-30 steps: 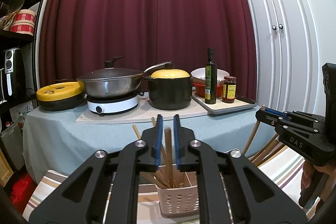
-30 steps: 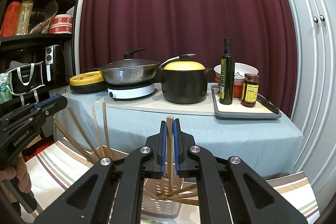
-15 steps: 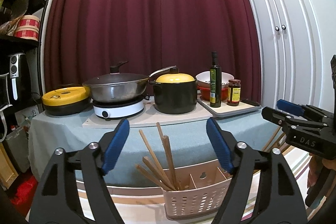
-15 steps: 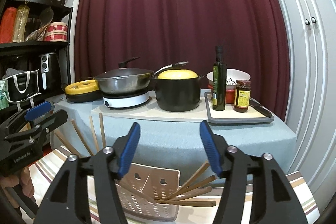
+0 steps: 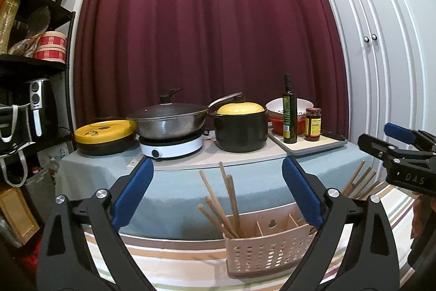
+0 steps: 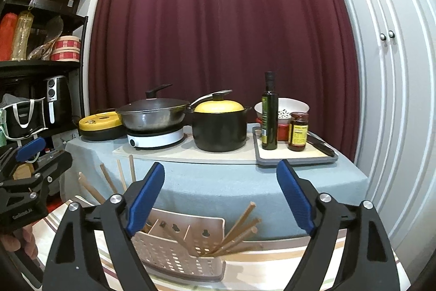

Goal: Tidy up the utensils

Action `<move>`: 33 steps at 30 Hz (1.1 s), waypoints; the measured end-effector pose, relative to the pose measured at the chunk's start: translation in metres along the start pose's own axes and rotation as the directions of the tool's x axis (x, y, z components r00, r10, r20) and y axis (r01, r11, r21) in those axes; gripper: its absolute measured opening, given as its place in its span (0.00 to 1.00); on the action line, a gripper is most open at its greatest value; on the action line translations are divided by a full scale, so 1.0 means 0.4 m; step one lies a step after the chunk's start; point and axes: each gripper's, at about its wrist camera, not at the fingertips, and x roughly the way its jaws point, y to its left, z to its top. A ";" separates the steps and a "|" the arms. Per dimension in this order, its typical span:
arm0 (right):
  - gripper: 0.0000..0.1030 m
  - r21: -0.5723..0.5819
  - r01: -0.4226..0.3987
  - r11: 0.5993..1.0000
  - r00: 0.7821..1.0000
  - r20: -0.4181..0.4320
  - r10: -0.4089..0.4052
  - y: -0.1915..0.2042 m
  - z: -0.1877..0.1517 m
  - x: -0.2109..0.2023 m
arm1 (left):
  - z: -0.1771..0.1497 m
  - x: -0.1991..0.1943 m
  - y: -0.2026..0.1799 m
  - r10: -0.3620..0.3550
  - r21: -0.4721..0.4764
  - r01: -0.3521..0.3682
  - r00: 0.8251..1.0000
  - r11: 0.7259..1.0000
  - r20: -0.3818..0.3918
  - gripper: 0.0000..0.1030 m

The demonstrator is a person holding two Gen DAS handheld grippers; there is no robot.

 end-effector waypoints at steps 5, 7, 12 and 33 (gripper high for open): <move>0.82 0.018 0.025 1.000 0.999 -0.025 -0.024 -0.003 -0.018 -0.031 | -0.008 -0.038 0.005 0.011 -0.006 -0.012 1.000 1.000 -0.029 0.94; 0.82 0.023 0.035 0.999 0.999 -0.036 -0.035 -0.004 -0.029 -0.047 | -0.014 -0.057 0.004 0.019 -0.007 -0.020 0.999 1.000 -0.040 0.94; 0.82 0.012 0.060 0.998 0.996 -0.061 -0.059 0.006 -0.057 -0.095 | -0.040 -0.110 0.001 0.005 -0.021 -0.007 0.997 1.000 -0.073 0.95; 0.83 -0.002 0.095 0.995 0.995 -0.031 -0.095 0.019 -0.060 -0.317 | -0.022 -0.337 0.005 0.029 -0.044 -0.032 0.998 0.999 -0.052 0.96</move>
